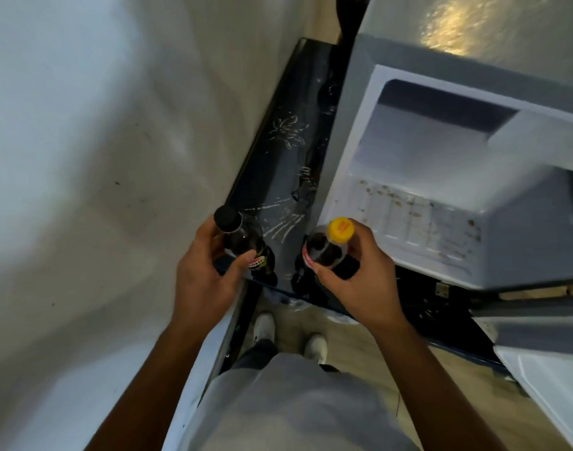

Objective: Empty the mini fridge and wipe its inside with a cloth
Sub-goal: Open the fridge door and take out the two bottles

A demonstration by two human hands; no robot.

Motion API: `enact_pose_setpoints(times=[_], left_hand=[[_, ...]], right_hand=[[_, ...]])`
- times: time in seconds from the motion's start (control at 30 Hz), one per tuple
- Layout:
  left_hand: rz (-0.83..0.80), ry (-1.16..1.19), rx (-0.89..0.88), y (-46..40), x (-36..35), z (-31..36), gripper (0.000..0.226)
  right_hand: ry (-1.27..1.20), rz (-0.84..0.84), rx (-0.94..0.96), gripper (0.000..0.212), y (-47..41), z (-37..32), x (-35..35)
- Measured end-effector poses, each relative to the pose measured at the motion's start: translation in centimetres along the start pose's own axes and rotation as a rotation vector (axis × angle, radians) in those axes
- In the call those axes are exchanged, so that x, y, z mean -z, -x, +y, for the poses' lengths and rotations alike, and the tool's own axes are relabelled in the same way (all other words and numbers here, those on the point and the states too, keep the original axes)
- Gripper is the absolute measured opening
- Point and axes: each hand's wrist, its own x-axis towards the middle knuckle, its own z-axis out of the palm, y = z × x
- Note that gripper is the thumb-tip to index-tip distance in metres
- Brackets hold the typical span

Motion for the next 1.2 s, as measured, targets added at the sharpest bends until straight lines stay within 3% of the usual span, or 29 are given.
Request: enact_pose_setpoints(times=[0.67,0.93,1.2], left_hand=[[-0.063,0.004,0.154,-8.2,-2.6,-6.8,0.072],[-0.086,0.065,0.220,-8.7,-3.4,-7.5,0.072],[-0.171,0.128,0.217,-9.0,-2.9,-8.1,0.074]], right_hand=[[0.061,0.023,-0.001,0.064,-7.0,3.3,-11.2],[0.037,0.067,0.063,0.063,-7.7,4.0,-12.1],[0.117,-0.063,0.070,0.063,-8.6,4.2,-10.5]])
